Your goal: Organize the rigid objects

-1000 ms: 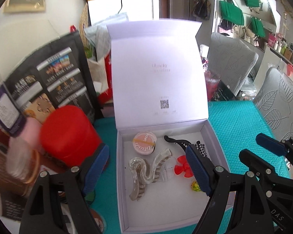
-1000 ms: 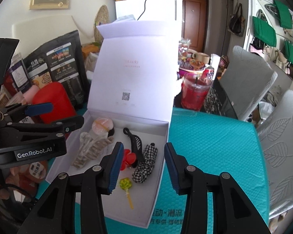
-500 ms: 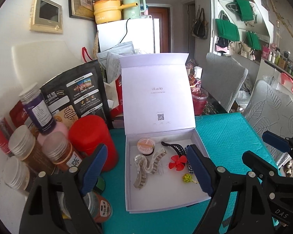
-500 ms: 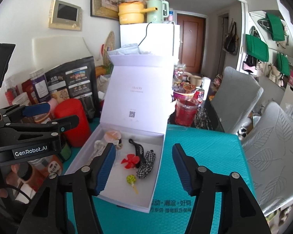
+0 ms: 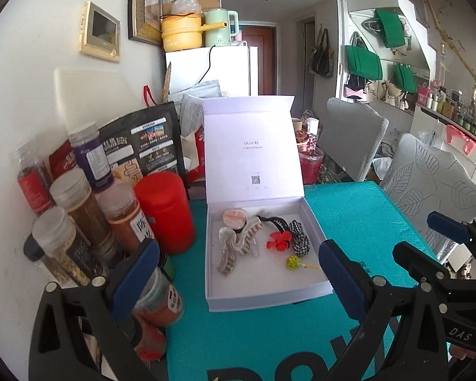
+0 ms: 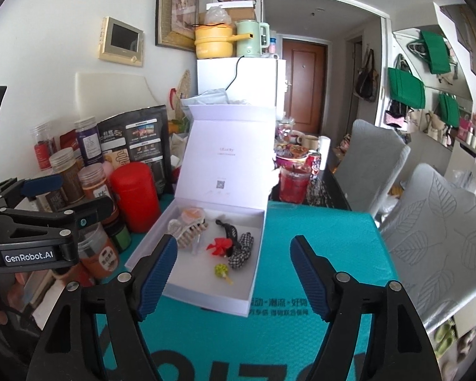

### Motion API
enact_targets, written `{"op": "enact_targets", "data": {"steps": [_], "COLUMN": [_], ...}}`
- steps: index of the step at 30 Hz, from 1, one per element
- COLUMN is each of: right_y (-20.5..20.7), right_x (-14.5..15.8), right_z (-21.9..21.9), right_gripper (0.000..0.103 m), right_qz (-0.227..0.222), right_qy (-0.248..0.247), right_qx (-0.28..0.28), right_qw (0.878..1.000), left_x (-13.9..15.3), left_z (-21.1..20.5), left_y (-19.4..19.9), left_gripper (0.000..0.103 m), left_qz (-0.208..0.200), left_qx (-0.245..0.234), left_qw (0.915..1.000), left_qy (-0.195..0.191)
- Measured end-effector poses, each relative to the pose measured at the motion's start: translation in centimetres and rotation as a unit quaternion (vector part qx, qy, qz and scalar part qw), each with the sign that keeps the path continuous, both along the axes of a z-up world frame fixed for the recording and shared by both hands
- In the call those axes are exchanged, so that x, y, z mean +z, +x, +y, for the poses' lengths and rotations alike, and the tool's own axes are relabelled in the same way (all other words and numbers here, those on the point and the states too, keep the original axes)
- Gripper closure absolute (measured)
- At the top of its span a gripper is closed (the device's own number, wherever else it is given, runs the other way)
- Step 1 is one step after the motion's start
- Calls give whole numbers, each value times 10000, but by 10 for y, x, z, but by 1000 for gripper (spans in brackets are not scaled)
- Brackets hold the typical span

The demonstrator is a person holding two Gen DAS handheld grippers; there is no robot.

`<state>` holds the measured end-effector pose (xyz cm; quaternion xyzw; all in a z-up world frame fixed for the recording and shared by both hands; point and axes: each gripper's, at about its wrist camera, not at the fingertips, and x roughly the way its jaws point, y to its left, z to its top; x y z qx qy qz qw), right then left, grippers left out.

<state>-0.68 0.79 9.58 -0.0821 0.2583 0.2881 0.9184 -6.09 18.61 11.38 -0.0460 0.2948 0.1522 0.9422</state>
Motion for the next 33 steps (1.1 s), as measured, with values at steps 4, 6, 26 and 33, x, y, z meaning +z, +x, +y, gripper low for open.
{"op": "enact_targets", "data": {"steps": [4, 6, 26, 33], "right_y": [-11, -15, -42, -43], "right_x": [-9, -16, -58, -57], "right_z": [-7, -10, -19, -16], "right_gripper": [26, 26, 26, 26], "right_qz": [130, 222, 538, 515], "right_qy": [55, 79, -217, -246], "right_qx": [-36, -86, -273, -253], "right_qw": [9999, 9997, 9979, 9980], "left_x": [-7, -12, -52, -57], "left_z": [-7, -12, -17, -12], "left_y": [-15, -21, -46, -45], "left_gripper": [1, 1, 1, 1], "left_qz": [-18, 30, 367, 437], "left_qx": [-54, -25, 79, 105], "left_qw": [10000, 10000, 9993, 9990], "left_qy": [-49, 50, -16, -76]}}
